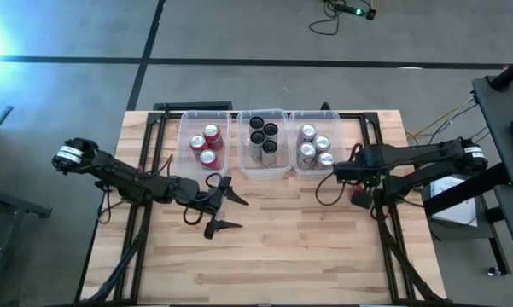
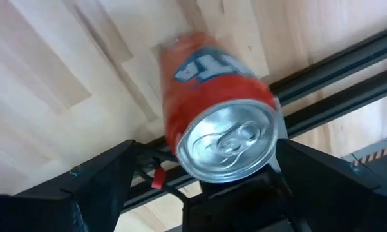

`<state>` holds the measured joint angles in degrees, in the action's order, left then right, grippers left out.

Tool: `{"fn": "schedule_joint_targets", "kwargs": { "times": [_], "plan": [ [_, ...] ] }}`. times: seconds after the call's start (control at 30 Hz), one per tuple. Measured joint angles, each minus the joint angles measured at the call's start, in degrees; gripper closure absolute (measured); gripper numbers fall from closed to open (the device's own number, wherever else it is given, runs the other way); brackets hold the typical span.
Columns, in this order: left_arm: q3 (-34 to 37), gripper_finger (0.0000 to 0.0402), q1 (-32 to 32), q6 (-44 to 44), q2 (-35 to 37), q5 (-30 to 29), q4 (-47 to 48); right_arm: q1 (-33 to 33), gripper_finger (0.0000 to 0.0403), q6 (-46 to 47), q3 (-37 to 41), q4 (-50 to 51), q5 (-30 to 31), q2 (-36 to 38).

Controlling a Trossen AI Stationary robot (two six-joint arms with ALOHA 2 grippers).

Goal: Sort soda cans
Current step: Put the red soda can into the left transparent bin

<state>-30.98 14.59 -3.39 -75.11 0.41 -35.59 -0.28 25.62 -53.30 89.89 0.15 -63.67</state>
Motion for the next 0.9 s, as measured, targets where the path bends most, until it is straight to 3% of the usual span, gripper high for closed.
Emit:
{"fn": "schedule_joint_targets", "kwargs": {
  "times": [0.53,0.9],
  "plan": [
    [0.0,0.0084,0.0,-0.2,0.0,0.0,-0.7,-4.5,0.0035,0.8,3.9,-1.8,4.0,-0.2],
    [0.0,0.0084,1.6,-1.9,0.0,0.0,0.3,-6.1,0.0035,1.4,7.3,-8.7,-0.6,-1.2]
  ]
}}
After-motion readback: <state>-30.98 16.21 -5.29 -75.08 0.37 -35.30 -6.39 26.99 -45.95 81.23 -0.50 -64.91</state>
